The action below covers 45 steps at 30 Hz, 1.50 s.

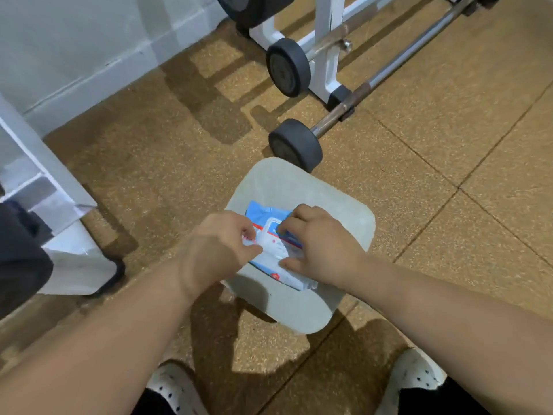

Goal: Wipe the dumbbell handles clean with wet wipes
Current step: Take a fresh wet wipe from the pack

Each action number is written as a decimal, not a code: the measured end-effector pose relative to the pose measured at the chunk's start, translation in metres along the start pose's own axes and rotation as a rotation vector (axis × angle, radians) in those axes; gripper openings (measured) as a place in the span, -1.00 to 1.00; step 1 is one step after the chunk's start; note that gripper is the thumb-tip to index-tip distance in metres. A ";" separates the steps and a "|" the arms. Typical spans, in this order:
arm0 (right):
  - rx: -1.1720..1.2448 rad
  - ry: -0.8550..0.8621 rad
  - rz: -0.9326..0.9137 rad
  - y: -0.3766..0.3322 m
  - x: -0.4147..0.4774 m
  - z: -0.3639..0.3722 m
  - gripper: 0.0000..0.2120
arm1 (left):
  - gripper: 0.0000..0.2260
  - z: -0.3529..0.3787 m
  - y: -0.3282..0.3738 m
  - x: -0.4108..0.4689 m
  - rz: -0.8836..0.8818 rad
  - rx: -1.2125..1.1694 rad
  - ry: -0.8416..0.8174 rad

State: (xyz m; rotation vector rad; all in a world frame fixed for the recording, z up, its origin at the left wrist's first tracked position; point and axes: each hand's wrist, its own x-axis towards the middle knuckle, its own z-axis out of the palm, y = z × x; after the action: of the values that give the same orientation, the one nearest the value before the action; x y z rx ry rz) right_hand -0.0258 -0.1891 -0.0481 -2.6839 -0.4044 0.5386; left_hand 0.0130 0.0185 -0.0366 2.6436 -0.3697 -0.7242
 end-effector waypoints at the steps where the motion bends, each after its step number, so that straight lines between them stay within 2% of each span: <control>1: -0.020 0.019 -0.007 -0.001 0.003 0.001 -0.47 | -0.83 0.001 0.005 0.004 -0.001 0.062 -0.028; 3: -0.053 0.052 -0.032 0.000 0.007 0.002 -0.47 | -0.79 0.002 0.011 0.011 0.007 0.175 -0.040; 6: -0.070 0.109 -0.084 0.004 0.006 0.000 -0.50 | -0.71 0.003 0.010 0.016 -0.001 0.193 -0.034; 10: 0.063 0.225 -0.087 0.020 0.006 -0.012 -0.64 | -0.67 0.005 0.004 0.016 0.056 0.195 -0.017; 13: 0.250 0.331 0.093 0.038 0.015 -0.023 -0.85 | -0.68 0.003 0.010 0.016 0.126 0.237 -0.004; 14: 0.264 0.393 0.165 0.042 0.017 -0.026 -0.86 | -0.68 0.002 0.010 0.017 0.149 0.230 0.006; 15: 0.231 0.445 0.205 0.044 0.018 -0.028 -0.80 | -0.69 0.001 0.010 0.017 0.168 0.217 0.015; 16: 0.145 0.467 0.202 0.045 0.018 -0.030 -0.77 | -0.69 0.001 0.009 0.016 0.182 0.200 0.019; 19: -0.168 0.367 -0.062 0.035 0.012 -0.031 -0.88 | -0.66 0.003 0.006 0.015 0.197 0.158 0.014; 21: -0.256 0.203 -0.266 0.032 0.008 -0.025 -0.89 | -0.64 0.003 0.004 0.014 0.195 0.141 0.016; 23: -0.275 0.093 -0.364 0.032 0.008 -0.018 -0.88 | -0.64 0.003 0.003 0.014 0.193 0.130 0.015; 26: -0.204 0.136 -0.354 0.032 0.013 -0.007 -0.76 | -0.61 0.005 0.006 0.014 0.222 0.104 0.042; 29: -0.017 0.205 -0.229 0.023 0.018 -0.001 -0.64 | -0.53 0.008 0.011 0.011 0.242 0.073 0.017; 31: 0.119 0.167 -0.194 0.021 0.019 0.001 -0.74 | -0.61 0.010 0.011 0.010 0.226 0.032 0.028; 33: 0.160 0.094 -0.209 0.022 0.021 -0.002 -0.74 | -0.78 0.012 0.010 0.011 0.197 -0.006 0.087; 36: 0.154 0.054 -0.184 0.026 0.022 -0.007 -0.79 | -0.82 0.015 0.006 0.016 0.141 0.011 0.147; 38: 0.137 0.095 -0.178 0.025 0.022 -0.007 -0.88 | -0.82 0.014 0.002 0.020 0.109 -0.009 0.144; 44: -0.072 0.256 -0.177 0.011 0.017 0.008 -0.90 | -0.79 0.015 -0.001 0.023 0.098 -0.062 0.130; 45: -0.112 0.285 -0.163 0.007 0.017 0.011 -0.85 | -0.79 0.015 -0.001 0.023 0.098 -0.059 0.131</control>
State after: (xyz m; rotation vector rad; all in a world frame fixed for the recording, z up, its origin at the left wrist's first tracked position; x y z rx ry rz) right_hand -0.0139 -0.1860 -0.0659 -2.7460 -0.5784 0.0858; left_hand 0.0245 0.0071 -0.0587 2.5799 -0.4311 -0.5204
